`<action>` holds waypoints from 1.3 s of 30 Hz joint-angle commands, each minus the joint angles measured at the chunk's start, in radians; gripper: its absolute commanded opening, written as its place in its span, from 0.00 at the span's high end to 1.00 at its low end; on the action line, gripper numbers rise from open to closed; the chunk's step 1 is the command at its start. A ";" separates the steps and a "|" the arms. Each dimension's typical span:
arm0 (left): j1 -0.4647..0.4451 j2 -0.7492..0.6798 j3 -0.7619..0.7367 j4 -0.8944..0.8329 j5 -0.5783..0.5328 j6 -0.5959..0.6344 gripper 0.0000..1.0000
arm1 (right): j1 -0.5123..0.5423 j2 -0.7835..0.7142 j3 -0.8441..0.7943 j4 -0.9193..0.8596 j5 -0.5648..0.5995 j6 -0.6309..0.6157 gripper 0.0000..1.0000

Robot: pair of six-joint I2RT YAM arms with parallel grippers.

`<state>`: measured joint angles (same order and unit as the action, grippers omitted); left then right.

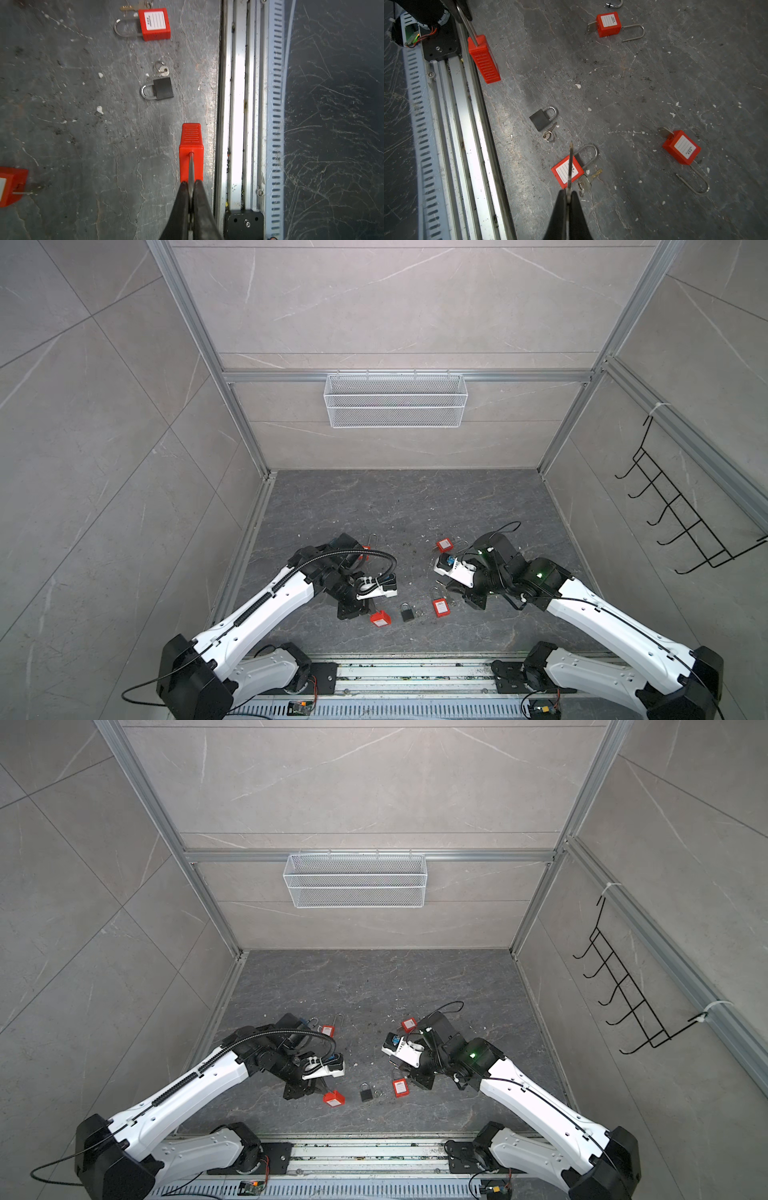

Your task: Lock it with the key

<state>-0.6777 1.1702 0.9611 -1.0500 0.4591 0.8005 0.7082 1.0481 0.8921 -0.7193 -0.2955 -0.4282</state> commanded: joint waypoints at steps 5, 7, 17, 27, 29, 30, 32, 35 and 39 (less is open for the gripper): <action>0.006 0.113 0.044 -0.055 -0.026 0.057 1.00 | -0.004 0.020 -0.043 0.067 0.007 0.087 1.00; 0.005 0.144 0.043 -0.047 -0.029 0.062 1.00 | -0.008 0.030 -0.045 0.060 0.016 0.093 1.00; 0.005 0.298 0.065 -0.023 -0.028 0.083 1.00 | -0.018 0.044 -0.062 0.079 0.014 0.131 1.00; 0.007 0.426 0.100 0.015 -0.079 0.107 1.00 | -0.024 0.073 -0.051 0.088 0.012 0.162 1.00; 0.010 0.451 0.108 0.026 -0.100 0.109 0.99 | -0.026 0.080 -0.046 0.093 0.005 0.185 1.00; 0.015 0.462 0.112 0.032 -0.105 0.113 0.97 | -0.026 0.085 -0.047 0.096 0.003 0.199 1.00; 0.023 0.478 0.118 0.056 -0.114 0.112 0.94 | -0.026 0.091 -0.043 0.099 -0.003 0.222 1.00; 0.035 0.497 0.131 0.087 -0.112 0.116 0.90 | -0.026 0.098 -0.039 0.103 -0.003 0.256 1.00; 0.051 0.534 0.154 0.115 -0.116 0.121 0.88 | -0.026 0.101 -0.029 0.104 0.008 0.309 1.00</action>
<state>-0.6384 1.6806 1.0851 -0.9863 0.3676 0.8913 0.6857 1.1408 0.8417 -0.6300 -0.2836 -0.1814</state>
